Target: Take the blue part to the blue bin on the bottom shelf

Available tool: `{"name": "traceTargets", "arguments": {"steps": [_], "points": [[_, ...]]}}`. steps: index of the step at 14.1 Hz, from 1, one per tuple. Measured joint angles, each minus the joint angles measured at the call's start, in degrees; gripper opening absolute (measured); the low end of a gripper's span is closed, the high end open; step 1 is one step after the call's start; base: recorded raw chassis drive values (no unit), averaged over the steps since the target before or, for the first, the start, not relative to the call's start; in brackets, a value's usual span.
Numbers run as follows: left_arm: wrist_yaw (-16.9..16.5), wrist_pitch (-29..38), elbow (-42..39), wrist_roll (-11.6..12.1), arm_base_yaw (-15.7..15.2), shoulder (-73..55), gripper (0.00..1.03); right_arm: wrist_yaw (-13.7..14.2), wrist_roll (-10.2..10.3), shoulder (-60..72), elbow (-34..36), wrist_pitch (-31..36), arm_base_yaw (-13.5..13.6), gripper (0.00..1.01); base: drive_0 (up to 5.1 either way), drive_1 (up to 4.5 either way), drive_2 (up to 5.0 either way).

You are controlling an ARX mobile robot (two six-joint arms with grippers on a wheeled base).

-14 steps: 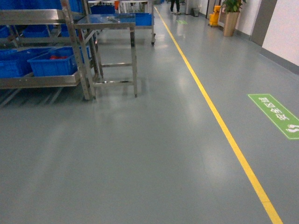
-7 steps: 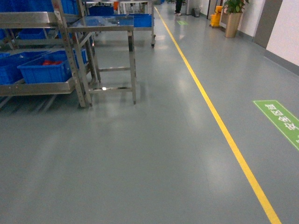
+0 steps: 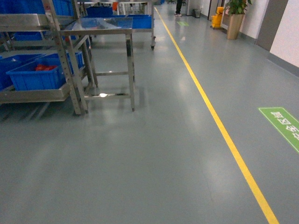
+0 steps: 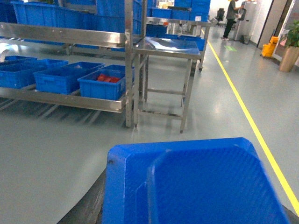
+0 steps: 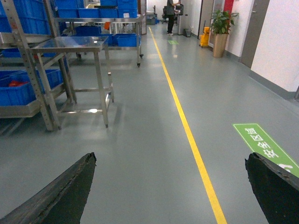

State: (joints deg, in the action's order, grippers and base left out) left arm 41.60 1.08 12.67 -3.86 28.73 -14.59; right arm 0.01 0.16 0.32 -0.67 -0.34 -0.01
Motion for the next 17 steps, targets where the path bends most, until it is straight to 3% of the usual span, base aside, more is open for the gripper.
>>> {"name": "traceTargets", "arguments": {"steps": [17], "points": [[0.0,0.4,0.0,0.0,0.0,0.0,0.44,0.0,0.0,0.0,0.0,0.1,0.0,0.98,0.1,4.29,-4.1]]}}
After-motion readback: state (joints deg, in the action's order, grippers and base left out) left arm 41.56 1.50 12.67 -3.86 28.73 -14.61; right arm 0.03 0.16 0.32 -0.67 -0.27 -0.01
